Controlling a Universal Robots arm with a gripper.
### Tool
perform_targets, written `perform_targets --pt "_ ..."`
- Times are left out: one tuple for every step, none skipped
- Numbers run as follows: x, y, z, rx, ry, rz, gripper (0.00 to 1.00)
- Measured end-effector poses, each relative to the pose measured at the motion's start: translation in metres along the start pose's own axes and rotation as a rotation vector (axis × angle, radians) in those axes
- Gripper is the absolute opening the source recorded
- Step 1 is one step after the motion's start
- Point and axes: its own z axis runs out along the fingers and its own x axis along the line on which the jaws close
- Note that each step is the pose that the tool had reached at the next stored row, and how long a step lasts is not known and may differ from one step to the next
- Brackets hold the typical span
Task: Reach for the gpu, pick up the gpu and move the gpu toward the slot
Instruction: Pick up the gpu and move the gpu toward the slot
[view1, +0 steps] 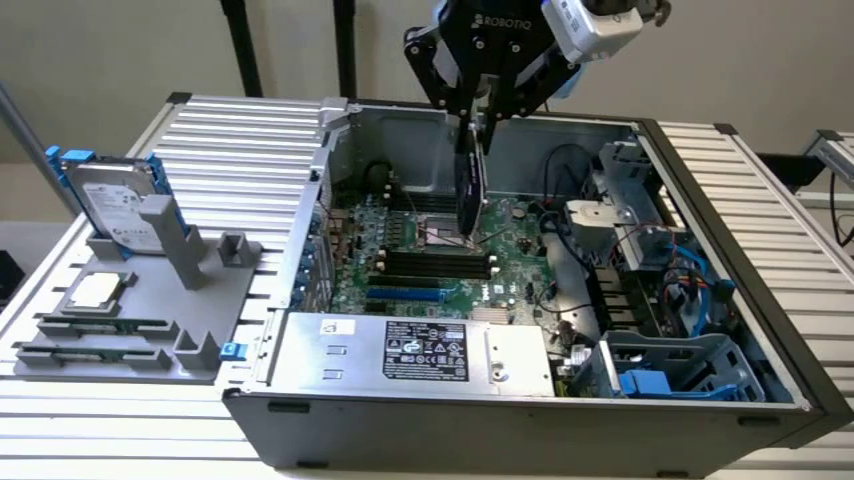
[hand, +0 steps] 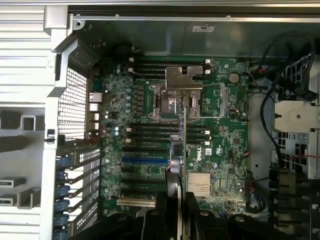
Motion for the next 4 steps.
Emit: perform_targets --pt "0.0000 0.0000 0.0000 0.0000 0.0000 0.000 0.26" --pt "0.0000 0.0000 0.0000 0.0000 0.0000 0.000 0.26" --pt "0.0000 0.0000 0.0000 0.0000 0.0000 0.000 0.26" --pt "0.0000 0.0000 0.0000 -0.0001 0.0000 0.000 0.26"
